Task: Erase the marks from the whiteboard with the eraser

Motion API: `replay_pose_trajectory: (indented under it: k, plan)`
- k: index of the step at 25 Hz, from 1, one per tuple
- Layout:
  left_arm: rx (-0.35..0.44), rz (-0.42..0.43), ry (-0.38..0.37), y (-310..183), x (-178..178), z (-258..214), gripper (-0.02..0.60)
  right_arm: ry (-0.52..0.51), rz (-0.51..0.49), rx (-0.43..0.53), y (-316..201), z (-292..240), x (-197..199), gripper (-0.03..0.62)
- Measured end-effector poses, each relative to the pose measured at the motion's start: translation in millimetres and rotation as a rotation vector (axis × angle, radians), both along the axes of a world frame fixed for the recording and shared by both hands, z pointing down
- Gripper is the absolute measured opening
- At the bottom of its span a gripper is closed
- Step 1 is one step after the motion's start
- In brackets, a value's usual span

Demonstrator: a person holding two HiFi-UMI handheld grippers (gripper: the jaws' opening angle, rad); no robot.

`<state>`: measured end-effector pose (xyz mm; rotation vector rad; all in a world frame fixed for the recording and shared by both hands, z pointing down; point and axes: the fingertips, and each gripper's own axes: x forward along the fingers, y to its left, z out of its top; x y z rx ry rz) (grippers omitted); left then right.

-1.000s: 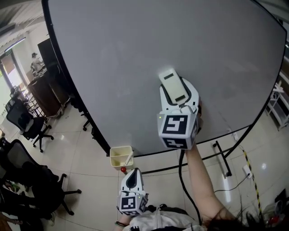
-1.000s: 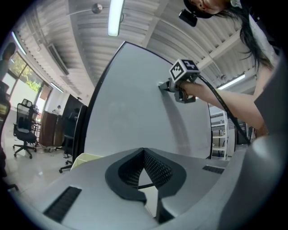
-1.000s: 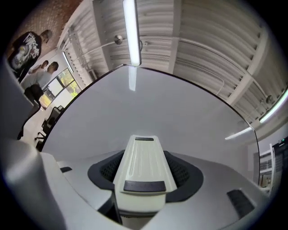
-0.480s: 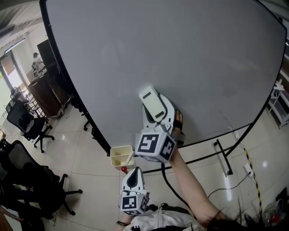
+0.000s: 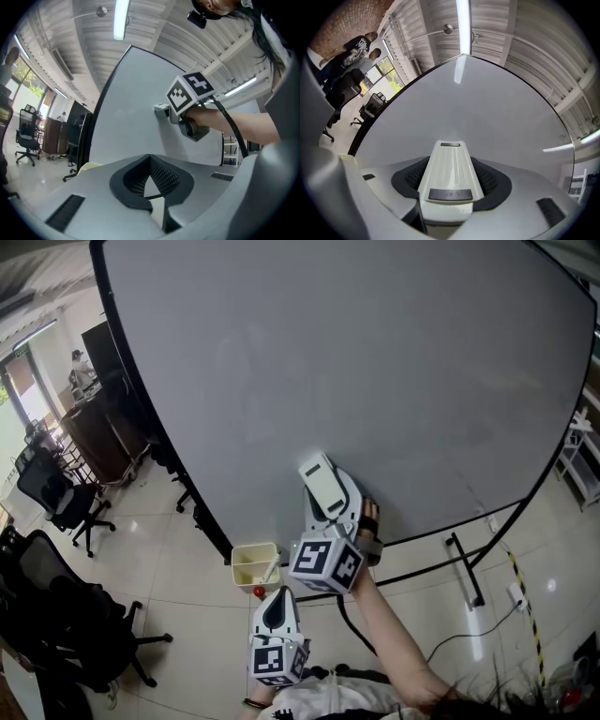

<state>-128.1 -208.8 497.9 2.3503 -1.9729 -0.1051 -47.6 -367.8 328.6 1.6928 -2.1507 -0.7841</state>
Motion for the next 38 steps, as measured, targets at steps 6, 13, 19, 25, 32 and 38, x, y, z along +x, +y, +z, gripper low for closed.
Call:
replay_pose_trajectory:
  k: [6,13,19,25,32,38]
  plan:
    - [0.002,0.023,0.020,-0.3,12.6,-6.4,0.003,-0.112,-0.013,0.102,-3.0,-109.2,3.3,0.278]
    - [0.000,0.009,0.031,0.5,8.3,-5.4,0.003,-0.002,-0.062,-0.084,5.8,29.1,-26.7,0.278]
    - [0.002,-0.013,0.024,5.0,-3.5,-4.9,0.003,-0.133,-0.054,0.068,-2.6,-79.0,-6.1,0.279]
    - [0.017,-0.025,0.016,5.0,-12.5,4.4,0.003,-0.145,-0.057,0.110,-2.6,-73.3,1.2,0.282]
    - [-0.032,0.008,0.021,11.5,-13.0,12.6,0.003,-0.209,0.017,-0.253,13.9,98.2,52.5,0.279]
    - [-0.061,0.074,0.051,22.4,12.3,13.0,0.003,-0.555,-0.092,-0.497,84.4,149.7,96.0,0.281]
